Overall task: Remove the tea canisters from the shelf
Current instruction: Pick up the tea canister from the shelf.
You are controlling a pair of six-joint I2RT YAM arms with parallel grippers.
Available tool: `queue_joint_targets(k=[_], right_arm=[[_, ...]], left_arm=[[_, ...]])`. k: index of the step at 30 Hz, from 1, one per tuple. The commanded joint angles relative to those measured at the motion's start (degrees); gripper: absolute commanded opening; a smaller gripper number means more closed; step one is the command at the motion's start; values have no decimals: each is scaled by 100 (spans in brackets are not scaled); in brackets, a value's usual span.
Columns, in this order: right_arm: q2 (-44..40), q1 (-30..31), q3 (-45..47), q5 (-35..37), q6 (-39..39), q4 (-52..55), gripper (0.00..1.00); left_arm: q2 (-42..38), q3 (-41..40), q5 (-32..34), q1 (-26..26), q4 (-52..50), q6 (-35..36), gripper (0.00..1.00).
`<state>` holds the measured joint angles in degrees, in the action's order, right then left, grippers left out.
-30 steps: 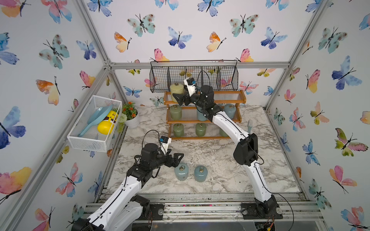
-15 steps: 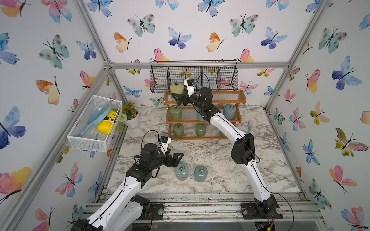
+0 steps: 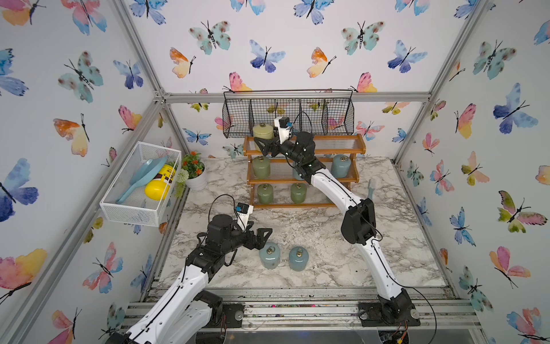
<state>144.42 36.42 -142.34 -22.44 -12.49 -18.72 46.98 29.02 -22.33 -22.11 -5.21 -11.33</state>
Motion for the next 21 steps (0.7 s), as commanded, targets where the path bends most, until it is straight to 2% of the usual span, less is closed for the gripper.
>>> queue_joint_targets(k=[1, 7, 21], right_arm=[[-15, -28, -75, -41, -85, -261, 91], [-388, -25, 363, -10, 111, -317, 85], [-1086, -73, 811, 78, 370, -399, 81]], left_arm=[[-82, -78, 10, 32, -85, 63, 98], [-108, -94, 18, 33, -93, 52, 98], [-200, -132, 39, 31, -103, -21, 98]])
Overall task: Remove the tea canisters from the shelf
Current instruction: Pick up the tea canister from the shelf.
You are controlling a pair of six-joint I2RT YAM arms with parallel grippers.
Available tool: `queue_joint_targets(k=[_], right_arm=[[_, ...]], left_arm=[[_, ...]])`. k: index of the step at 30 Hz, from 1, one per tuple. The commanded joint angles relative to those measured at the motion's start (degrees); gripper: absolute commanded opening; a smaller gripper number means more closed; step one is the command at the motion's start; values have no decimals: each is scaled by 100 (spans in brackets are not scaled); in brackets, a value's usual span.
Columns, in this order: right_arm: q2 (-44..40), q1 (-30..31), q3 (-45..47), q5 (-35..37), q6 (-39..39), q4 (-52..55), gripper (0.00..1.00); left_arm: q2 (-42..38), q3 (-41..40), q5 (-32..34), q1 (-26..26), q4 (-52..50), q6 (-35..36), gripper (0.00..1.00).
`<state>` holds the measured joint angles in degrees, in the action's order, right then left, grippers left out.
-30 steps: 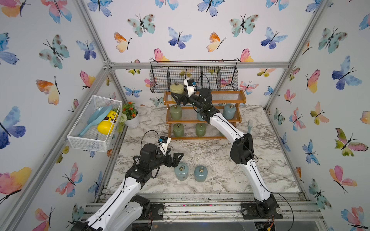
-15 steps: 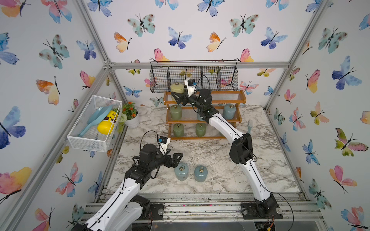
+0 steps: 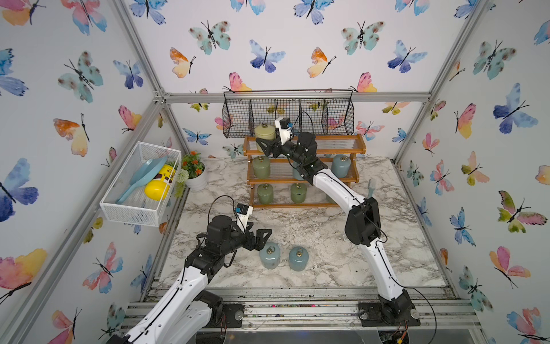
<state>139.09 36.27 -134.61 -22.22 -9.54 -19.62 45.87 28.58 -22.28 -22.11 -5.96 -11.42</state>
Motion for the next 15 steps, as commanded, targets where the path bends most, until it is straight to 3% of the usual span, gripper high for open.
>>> queue_joint_targets(k=[1, 15], right_arm=[[-641, -62, 134, 68, 92, -337, 81], [-1666, -191, 1403, 5, 345, -411, 80]], left_arm=[[-92, -82, 33, 31, -28, -18, 98], [-97, -89, 9, 27, -47, -47, 98]])
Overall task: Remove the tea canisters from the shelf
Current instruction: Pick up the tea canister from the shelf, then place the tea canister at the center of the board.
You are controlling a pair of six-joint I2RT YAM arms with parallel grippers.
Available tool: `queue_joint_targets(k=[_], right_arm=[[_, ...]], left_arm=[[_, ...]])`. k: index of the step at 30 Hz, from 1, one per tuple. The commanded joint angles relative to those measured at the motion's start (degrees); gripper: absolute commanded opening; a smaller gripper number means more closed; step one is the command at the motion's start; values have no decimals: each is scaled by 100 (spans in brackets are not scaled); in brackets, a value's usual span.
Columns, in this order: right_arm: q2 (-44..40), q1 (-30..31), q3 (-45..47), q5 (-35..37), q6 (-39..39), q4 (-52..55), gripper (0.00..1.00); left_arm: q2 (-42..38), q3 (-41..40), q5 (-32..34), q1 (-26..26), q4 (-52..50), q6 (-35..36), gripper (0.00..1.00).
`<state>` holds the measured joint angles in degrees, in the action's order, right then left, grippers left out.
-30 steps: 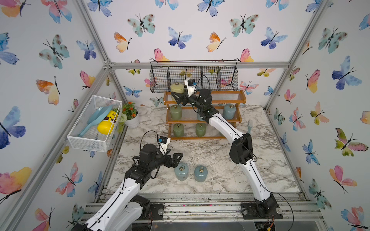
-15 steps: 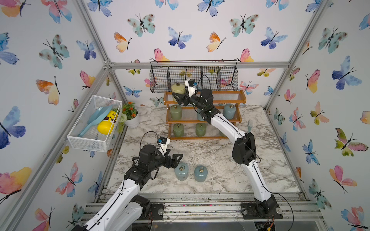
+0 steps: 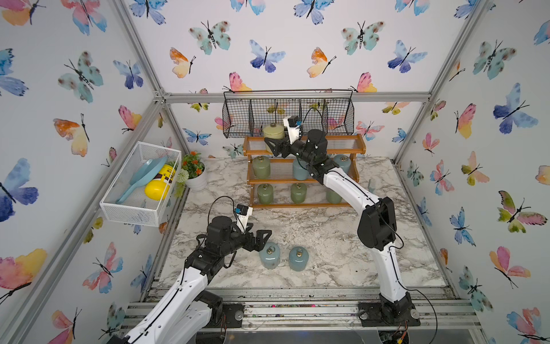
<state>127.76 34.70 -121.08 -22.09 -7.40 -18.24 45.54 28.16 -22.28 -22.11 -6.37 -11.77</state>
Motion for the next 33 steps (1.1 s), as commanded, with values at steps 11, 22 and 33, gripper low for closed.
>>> queue_joint_targets(k=[11, 22, 33], right_arm=[[-955, -134, 799, 1, 227, -524, 80], [-990, -270, 1032, 1, 198, -482, 80], [-337, -358, 423, -124, 78, -169, 87]], left_arm=[[-42, -28, -26, 31, -40, -35, 98], [-23, -37, -39, 31, -40, -62, 99], [0, -44, -22, 32, -44, -53, 98]])
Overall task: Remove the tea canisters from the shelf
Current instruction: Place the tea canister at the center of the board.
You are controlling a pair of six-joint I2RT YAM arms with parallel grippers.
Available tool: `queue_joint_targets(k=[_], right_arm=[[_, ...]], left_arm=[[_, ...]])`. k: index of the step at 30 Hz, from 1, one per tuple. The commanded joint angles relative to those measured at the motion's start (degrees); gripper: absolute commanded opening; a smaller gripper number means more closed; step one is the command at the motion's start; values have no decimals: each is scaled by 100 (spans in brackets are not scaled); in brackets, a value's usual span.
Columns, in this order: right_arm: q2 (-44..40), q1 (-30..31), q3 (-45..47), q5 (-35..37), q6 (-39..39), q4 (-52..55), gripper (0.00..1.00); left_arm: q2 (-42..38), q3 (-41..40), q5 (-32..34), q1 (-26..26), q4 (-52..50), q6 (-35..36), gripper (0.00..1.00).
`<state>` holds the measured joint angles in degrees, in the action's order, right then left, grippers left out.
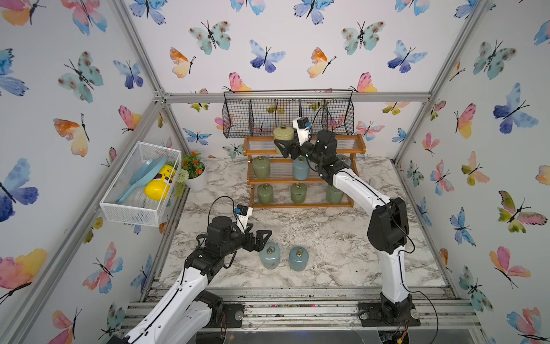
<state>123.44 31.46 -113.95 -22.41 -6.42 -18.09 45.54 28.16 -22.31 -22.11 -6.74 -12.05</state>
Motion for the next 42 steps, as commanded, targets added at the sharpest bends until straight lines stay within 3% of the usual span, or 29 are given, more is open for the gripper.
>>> queue_joint_targets(k=[1, 12, 22, 37, 42], right_arm=[[129, -26, -326, -104, -39, -177, 88], [442, -35, -804, -189, -117, -42, 96], [570, -35, -1041, -361, -208, 104, 80], [-695, -34, -170, -348, 263, 156, 78], [-1328, -35, 514, -362, 376, 94, 78]], left_arm=[[3, -46, -19, 32, -11, -25, 98], [9, -58, 6, 32, -2, 1, 98], [-15, -66, 16, 36, -11, 4, 98], [-19, -56, 8, 31, -2, -25, 98], [-27, -36, -6, 31, -2, -25, 98]])
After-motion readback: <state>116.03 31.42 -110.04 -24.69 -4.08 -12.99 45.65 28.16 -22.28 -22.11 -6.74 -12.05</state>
